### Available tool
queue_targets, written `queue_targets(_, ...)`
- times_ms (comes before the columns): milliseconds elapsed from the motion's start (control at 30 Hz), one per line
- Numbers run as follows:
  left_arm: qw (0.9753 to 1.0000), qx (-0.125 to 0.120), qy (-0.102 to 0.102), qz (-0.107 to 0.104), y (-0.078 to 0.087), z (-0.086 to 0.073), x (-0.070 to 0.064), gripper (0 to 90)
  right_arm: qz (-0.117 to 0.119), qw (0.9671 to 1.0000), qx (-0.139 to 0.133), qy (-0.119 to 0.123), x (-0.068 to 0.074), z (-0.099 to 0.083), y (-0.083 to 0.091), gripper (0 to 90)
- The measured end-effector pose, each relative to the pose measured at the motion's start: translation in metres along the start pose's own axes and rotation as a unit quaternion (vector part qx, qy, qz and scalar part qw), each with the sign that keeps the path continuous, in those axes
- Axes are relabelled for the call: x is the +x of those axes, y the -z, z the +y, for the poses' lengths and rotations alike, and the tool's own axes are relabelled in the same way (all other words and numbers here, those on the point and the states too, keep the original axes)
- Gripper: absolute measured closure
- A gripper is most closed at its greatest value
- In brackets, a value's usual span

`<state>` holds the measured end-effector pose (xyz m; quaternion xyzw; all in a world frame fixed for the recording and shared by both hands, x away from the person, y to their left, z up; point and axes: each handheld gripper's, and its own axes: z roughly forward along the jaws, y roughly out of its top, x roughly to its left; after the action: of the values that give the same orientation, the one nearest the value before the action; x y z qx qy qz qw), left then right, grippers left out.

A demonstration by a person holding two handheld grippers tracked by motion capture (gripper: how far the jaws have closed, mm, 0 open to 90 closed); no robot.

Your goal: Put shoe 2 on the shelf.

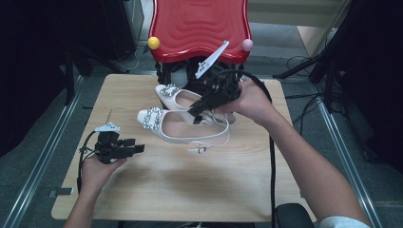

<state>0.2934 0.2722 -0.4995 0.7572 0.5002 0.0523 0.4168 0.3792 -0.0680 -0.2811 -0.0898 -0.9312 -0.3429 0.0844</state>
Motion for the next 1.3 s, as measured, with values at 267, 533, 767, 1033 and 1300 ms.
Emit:
queue_targets(267, 1.0000, -0.001, 0.001, 0.000, -0.002, 0.000, -0.002, 41.4, -0.010, 0.9949, -0.091, -0.043, 0.001, 0.020, 0.044, 86.5)
queue_targets(533, 1.0000, 0.003, -0.005, -0.002, -0.004, 0.002, -0.002, 41.4, -0.040, 0.9774, -0.184, -0.096, -0.002, 0.033, 0.083, 86.5)
queue_targets(767, 0.9998, 0.009, -0.015, -0.011, -0.012, 0.006, -0.005, 41.4, -0.083, 0.9542, -0.247, -0.147, -0.015, 0.043, 0.107, 86.5)
queue_targets(1033, 0.9992, 0.018, -0.030, -0.018, -0.022, 0.013, -0.011, 41.4, -0.175, 0.9285, -0.265, -0.193, -0.028, 0.063, 0.113, 86.5)
queue_targets(1300, 0.9987, 0.016, -0.031, -0.038, -0.031, 0.018, -0.011, 41.6, -0.228, 0.8961, -0.289, -0.249, -0.050, 0.076, 0.121, 86.5)
